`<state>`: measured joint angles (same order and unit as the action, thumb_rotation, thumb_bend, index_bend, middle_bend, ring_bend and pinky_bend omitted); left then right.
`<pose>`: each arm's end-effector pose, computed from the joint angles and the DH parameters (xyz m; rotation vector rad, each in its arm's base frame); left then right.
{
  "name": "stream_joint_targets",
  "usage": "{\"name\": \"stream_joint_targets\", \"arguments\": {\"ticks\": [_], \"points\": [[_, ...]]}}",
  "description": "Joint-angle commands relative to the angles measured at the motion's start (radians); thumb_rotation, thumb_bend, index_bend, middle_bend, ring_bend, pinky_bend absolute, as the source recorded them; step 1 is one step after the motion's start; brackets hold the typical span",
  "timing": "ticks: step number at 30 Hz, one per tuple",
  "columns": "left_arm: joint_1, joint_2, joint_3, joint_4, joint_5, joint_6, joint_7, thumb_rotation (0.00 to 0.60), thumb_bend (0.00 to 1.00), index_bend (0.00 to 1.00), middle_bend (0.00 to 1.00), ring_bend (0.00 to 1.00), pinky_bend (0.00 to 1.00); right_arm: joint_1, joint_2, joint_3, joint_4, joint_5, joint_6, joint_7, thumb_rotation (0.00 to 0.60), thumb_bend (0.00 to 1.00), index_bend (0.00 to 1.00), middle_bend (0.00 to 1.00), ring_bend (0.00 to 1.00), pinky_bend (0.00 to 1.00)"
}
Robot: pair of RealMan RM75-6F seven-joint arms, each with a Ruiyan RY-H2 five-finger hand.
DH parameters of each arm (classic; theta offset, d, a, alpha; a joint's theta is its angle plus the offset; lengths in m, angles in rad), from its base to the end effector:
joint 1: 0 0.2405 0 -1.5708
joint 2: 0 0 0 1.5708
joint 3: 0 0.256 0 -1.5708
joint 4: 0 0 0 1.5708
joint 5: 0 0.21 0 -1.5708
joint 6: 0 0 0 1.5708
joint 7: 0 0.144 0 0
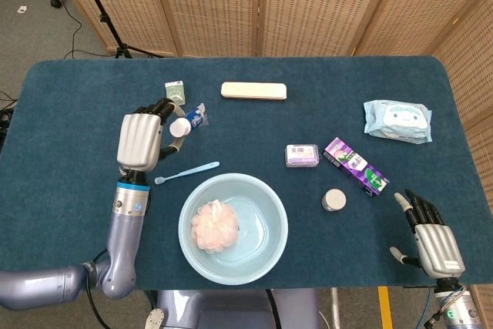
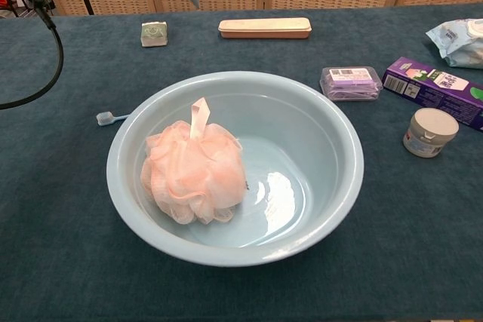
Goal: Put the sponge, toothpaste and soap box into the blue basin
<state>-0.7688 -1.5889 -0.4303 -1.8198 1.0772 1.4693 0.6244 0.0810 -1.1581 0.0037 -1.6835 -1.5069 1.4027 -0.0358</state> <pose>-0.0417 0.3359 0.0753 -1.3449 -0.7906 -1.3737 -0.2996 -0.1673 0.1227 1.4475 -1.0568 0.8837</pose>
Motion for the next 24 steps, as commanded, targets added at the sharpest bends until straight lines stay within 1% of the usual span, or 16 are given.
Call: {"name": "stream_joint_targets", "arguments": {"ticks": [1,4,11,17,21,24], "points": [[-0.013,-0.009,0.014,-0.069,0.04,0.018,0.032,0.6,0.43,0.8,0.45,0.52,0.53,-0.001,0.002,0.0,0.0,-0.002,0.002,0.003,0.6,0.21,0.0,0.0,0.0,0.07],[-0.018,-0.019,0.034,-0.129,0.079,0.029,0.057,0.6,0.43,0.8,0.45,0.52,0.53,-0.002,0.005,0.0,-0.001,-0.004,0.005,0.01,0.6,0.21,0.0,0.0,0.0,0.07],[-0.013,-0.037,0.081,-0.21,0.129,0.041,0.091,0.6,0.43,0.8,0.45,0.52,0.53,-0.003,0.01,-0.001,-0.004,-0.008,0.007,0.019,0.6,0.21,0.0,0.0,0.0,0.07],[0.018,-0.041,0.165,-0.28,0.17,0.037,0.105,0.6,0.43,0.8,0.45,0.52,0.53,-0.005,0.012,0.0,-0.006,-0.01,0.012,0.022,0.6,0.21,0.0,0.0,0.0,0.07],[0.039,-0.04,0.209,-0.292,0.199,0.034,0.099,0.6,0.43,0.8,0.45,0.52,0.53,-0.006,0.01,-0.001,-0.005,-0.01,0.011,0.02,0.6,0.21,0.0,0.0,0.0,0.07],[0.06,-0.033,0.251,-0.308,0.223,0.024,0.09,0.6,0.43,0.8,0.45,0.52,0.53,-0.005,0.009,0.0,-0.005,-0.01,0.01,0.017,0.6,0.21,0.0,0.0,0.0,0.07]]}}
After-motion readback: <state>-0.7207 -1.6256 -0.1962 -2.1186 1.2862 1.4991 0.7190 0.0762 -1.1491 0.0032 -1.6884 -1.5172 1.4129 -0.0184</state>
